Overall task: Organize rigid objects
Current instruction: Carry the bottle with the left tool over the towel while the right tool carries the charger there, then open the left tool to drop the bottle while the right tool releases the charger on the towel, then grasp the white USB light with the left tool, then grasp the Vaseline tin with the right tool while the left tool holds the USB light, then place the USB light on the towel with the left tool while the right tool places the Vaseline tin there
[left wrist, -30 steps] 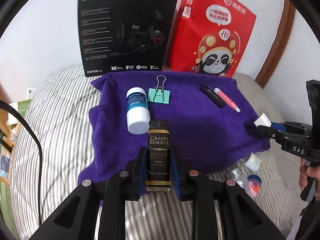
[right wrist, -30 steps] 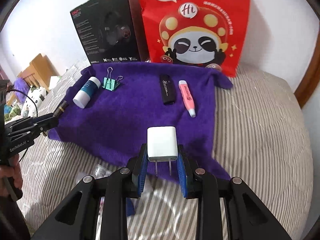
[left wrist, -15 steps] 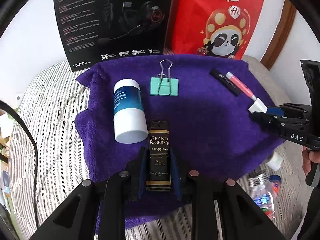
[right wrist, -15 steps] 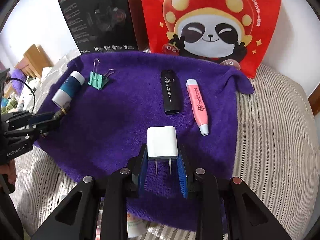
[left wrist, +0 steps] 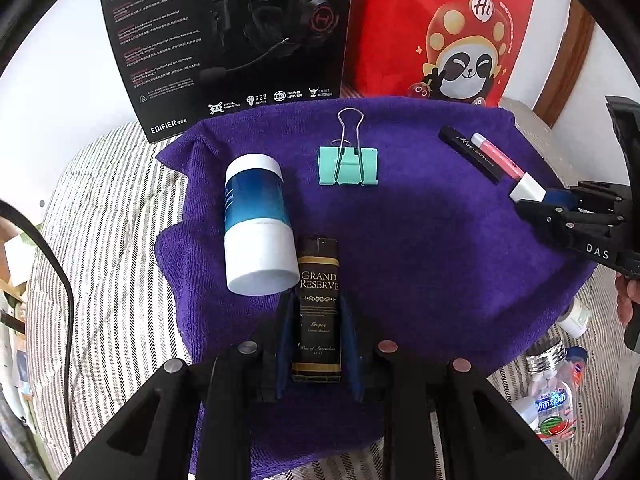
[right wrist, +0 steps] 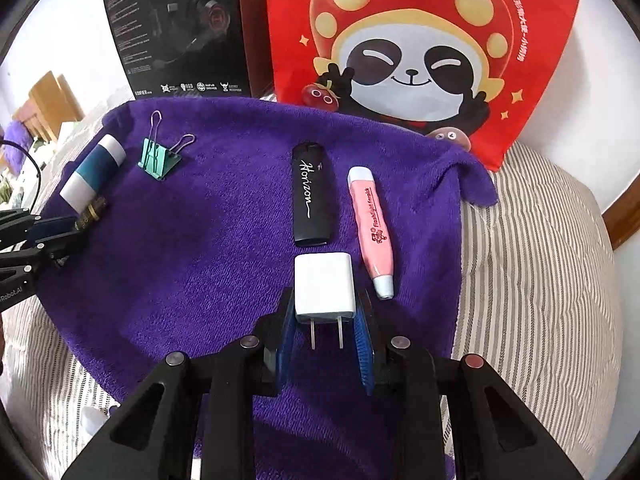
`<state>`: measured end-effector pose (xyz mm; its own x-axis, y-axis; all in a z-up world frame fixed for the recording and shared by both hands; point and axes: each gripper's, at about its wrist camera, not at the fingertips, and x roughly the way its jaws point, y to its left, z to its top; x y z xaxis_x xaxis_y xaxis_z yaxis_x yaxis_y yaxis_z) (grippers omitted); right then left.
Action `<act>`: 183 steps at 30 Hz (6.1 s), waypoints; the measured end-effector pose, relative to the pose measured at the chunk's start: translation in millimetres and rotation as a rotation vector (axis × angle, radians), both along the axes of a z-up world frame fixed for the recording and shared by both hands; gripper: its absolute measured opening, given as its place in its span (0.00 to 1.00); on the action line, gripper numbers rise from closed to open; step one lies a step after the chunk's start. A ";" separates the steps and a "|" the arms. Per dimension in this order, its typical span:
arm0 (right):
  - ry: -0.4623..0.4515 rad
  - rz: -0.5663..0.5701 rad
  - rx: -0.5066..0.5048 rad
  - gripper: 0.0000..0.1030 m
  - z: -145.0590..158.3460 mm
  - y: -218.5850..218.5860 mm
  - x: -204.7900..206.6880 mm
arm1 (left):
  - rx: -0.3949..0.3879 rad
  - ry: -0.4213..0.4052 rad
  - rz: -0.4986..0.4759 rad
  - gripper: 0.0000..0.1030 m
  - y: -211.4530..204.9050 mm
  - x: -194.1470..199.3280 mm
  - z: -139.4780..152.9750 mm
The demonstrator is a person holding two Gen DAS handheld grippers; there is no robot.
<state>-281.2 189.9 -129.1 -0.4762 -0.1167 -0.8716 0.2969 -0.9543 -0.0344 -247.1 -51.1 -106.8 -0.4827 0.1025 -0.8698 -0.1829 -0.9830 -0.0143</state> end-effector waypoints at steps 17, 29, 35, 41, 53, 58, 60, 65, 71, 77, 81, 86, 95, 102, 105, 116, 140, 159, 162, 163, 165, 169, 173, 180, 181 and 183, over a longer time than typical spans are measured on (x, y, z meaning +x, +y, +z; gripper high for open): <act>-0.070 0.054 -0.090 0.35 1.5 16.1 1.1 | 0.043 -0.058 -0.005 0.33 -3.9 2.5 0.1; -0.037 -0.019 -0.147 0.63 32.0 31.7 47.0 | 0.122 0.042 0.047 0.69 -1.4 48.1 39.7; 0.032 -0.058 -0.112 0.88 51.6 34.2 92.9 | 0.179 0.088 0.044 0.98 16.6 87.9 48.7; 0.038 -0.133 -0.160 1.00 53.1 56.4 142.5 | 0.138 0.077 0.069 1.00 41.6 116.2 25.4; 0.011 -0.205 -0.225 1.00 39.7 87.4 213.4 | 0.131 0.067 0.143 1.00 72.5 120.9 -7.6; 0.015 -0.232 -0.226 1.00 34.7 100.5 227.3 | 0.085 0.075 0.181 0.99 76.4 120.6 -13.9; 0.015 -0.236 -0.230 1.00 33.1 104.8 229.4 | 0.075 0.078 0.191 0.99 77.2 120.2 -16.6; 0.016 -0.235 -0.259 1.00 31.9 112.2 231.1 | 0.036 0.097 0.199 0.99 84.5 117.9 -19.9; 0.032 -0.231 -0.276 1.00 34.1 114.2 234.8 | -0.015 0.148 0.206 0.68 98.6 124.3 -18.3; 0.034 -0.216 -0.287 1.00 34.0 109.1 233.4 | -0.006 0.161 0.179 0.38 105.8 127.3 -14.7; 0.038 -0.199 -0.290 1.00 33.7 103.0 230.0 | 0.046 0.160 0.153 0.22 102.8 130.3 -12.4; 0.046 -0.156 -0.292 0.99 29.2 85.9 218.7 | 0.079 0.153 0.158 0.22 90.5 134.7 -10.3; 0.037 -0.105 -0.208 0.88 4.9 41.3 185.2 | 0.124 0.144 0.185 0.22 60.8 140.2 -8.6; 0.052 -0.109 -0.149 0.86 -3.3 17.2 176.7 | 0.165 0.147 0.215 0.22 35.4 144.2 -5.8; 0.058 -0.114 -0.143 0.86 -4.3 9.3 174.2 | 0.181 0.150 0.224 0.22 27.6 146.0 -4.9; 0.116 -0.178 -0.076 0.65 -7.2 -13.5 175.9 | 0.189 0.147 0.239 0.22 8.6 148.0 -6.7; 0.126 -0.175 -0.153 0.35 11.1 0.7 181.7 | 0.216 0.163 0.184 0.22 1.1 129.1 20.8; 0.108 -0.051 -0.192 0.35 42.5 9.3 83.8 | 0.225 0.146 0.051 0.22 9.6 35.2 45.3; 0.091 -0.020 -0.178 0.35 39.4 0.1 61.9 | 0.220 0.137 0.036 0.22 13.3 15.7 41.2; 0.092 -0.003 -0.169 0.35 38.4 -5.0 55.2 | 0.218 0.133 0.033 0.22 14.2 11.9 39.2; 0.074 0.030 -0.156 0.35 34.4 -15.7 40.2 | 0.208 0.118 0.019 0.22 18.3 -1.3 32.3; 0.034 0.074 -0.143 0.35 25.0 -30.2 16.7 | 0.184 0.088 -0.002 0.22 26.0 -19.3 20.2; -0.001 0.101 -0.123 0.35 15.0 -39.6 0.7 | 0.153 0.059 -0.029 0.22 32.7 -35.3 9.2; -0.047 0.151 -0.079 0.35 1.7 -50.4 -8.8 | 0.134 0.044 -0.048 0.22 35.1 -46.8 0.5; -0.049 0.156 -0.074 0.35 -0.1 -51.8 -9.7 | 0.128 0.042 -0.052 0.22 36.0 -47.9 -0.5; -0.047 0.161 -0.064 0.35 -1.9 -53.7 -11.1 | 0.114 0.037 -0.062 0.22 38.2 -50.4 -1.8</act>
